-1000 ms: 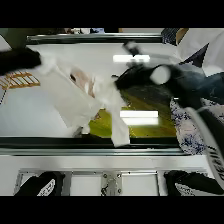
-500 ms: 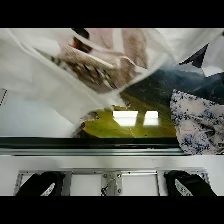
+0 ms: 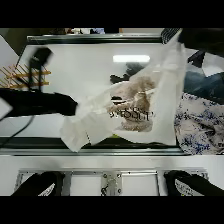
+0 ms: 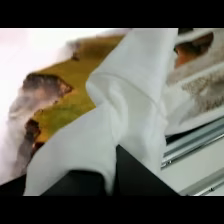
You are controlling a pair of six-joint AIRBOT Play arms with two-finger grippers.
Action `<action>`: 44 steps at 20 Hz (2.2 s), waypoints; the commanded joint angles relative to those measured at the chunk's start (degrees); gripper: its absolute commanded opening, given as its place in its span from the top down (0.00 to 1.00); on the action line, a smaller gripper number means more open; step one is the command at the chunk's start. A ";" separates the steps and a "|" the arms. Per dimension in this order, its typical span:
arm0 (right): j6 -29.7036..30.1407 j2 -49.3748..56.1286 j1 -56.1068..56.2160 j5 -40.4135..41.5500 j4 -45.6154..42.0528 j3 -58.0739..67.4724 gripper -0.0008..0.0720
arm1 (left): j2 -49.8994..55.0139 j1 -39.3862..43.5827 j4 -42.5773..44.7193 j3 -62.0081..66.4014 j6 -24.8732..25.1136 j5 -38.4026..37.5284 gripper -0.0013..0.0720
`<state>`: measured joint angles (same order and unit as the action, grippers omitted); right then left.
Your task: Fold the clothes and pants, and hang the long-sleeved shirts on hangers.
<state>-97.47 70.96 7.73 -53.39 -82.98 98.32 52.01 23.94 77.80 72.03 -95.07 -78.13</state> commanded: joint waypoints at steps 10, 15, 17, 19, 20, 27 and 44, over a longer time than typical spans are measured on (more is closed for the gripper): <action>18.49 5.57 -4.42 -1.77 5.42 -2.91 0.02 | 27.80 -17.73 -4.09 9.11 4.87 9.14 0.01; 16.81 -10.64 -10.36 -8.48 5.16 -29.40 0.02 | 39.85 -24.15 -7.41 10.29 5.25 8.61 0.01; 11.10 -17.27 -12.85 -9.75 4.55 -42.07 0.02 | 44.13 -24.87 -12.35 10.29 6.19 7.67 0.01; 4.33 -21.70 -15.26 -11.85 3.02 -52.09 0.02 | 47.34 -24.44 -16.02 10.29 7.85 7.65 0.01; 1.88 -23.04 -16.55 -12.94 3.08 -56.00 0.02 | 48.43 -23.67 -16.55 10.29 8.28 7.80 0.01; -13.07 -23.91 -19.52 -12.66 5.09 -70.47 0.02 | 50.29 -21.57 -15.89 10.34 8.33 9.07 0.96; 1.25 -8.09 -2.36 15.15 25.70 -66.25 0.96 | 38.99 -22.75 -3.76 8.31 9.77 4.96 0.96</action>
<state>-103.88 62.41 4.93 -39.35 -58.00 27.35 96.68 1.19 66.92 81.82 -85.41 -71.64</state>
